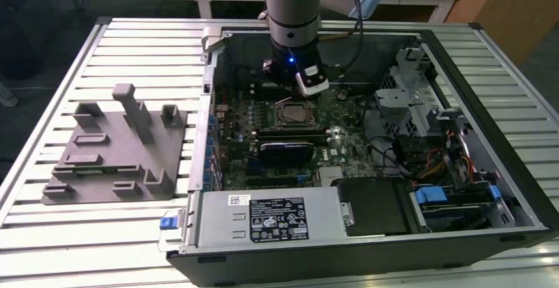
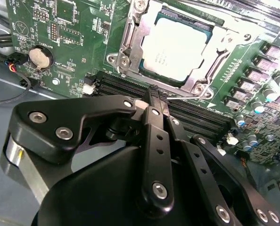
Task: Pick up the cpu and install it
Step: 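Install the first cpu locking lever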
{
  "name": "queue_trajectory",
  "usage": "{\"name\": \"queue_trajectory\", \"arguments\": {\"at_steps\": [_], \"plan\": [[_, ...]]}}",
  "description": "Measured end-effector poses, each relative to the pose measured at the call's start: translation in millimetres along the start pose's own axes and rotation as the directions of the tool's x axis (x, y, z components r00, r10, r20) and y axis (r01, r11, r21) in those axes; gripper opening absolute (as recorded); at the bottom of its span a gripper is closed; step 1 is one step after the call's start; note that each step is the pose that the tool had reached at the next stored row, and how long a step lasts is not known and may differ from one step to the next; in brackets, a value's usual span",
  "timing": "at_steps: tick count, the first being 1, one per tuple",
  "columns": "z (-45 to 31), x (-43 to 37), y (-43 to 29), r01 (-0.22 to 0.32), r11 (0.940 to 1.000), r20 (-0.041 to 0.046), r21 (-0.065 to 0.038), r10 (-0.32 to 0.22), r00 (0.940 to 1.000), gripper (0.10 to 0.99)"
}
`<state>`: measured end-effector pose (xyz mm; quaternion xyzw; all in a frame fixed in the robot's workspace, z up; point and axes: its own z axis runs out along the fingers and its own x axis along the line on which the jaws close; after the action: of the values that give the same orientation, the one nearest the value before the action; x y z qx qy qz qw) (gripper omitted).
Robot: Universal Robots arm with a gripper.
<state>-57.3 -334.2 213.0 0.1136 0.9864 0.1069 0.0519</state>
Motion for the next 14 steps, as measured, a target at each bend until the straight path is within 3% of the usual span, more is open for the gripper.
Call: {"name": "queue_trajectory", "arguments": {"at_steps": [3, 9, 14], "plan": [[1.3, 0.2, 0.0, -0.009, 1.0000, 0.0046, 0.003, 0.009, 0.9999, 0.106], [5.8, 0.6, -1.0, -0.030, 0.9996, 0.0269, 0.003, 0.029, 0.9992, 0.106], [8.0, 1.2, -0.4, -0.041, 0.9991, 0.0334, 0.003, 0.041, 0.9986, 0.106]]}}
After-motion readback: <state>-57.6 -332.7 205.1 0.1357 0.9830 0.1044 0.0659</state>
